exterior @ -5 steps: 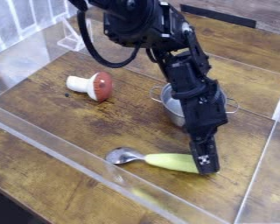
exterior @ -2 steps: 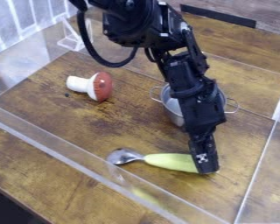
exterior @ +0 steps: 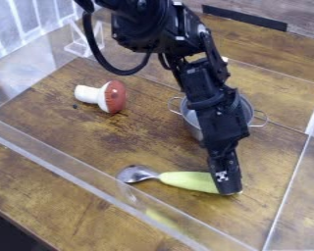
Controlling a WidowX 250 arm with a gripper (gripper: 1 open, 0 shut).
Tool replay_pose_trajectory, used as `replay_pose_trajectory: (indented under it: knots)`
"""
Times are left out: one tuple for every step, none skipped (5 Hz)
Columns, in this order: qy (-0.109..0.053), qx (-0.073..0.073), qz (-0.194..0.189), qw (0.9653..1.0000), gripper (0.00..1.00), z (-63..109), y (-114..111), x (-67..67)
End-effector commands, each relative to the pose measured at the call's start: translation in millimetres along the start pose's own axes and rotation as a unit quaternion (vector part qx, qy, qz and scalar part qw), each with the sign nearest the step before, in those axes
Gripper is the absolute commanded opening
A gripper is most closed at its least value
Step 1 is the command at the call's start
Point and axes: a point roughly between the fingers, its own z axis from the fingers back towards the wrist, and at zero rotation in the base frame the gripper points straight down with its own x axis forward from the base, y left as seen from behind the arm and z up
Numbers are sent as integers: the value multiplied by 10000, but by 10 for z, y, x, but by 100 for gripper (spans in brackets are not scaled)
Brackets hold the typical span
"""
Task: Move the green spoon to the left
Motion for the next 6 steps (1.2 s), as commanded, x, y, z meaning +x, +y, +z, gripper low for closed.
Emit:
replay_pose_trajectory:
  knots:
    - [-169, 191, 343, 9991, 0, 167, 105, -32]
    - [-165, 102, 351, 9992, 0, 152, 65, -31]
    - [-169, 3, 368, 9992, 0, 130, 25, -28]
    - [-152, -124, 314, 9993, 0, 106, 13, -20]
    - [-133, -236, 256, 9993, 0, 93, -3, -9]
    - [-169, -272, 361, 9988, 0, 99, 3, -11]
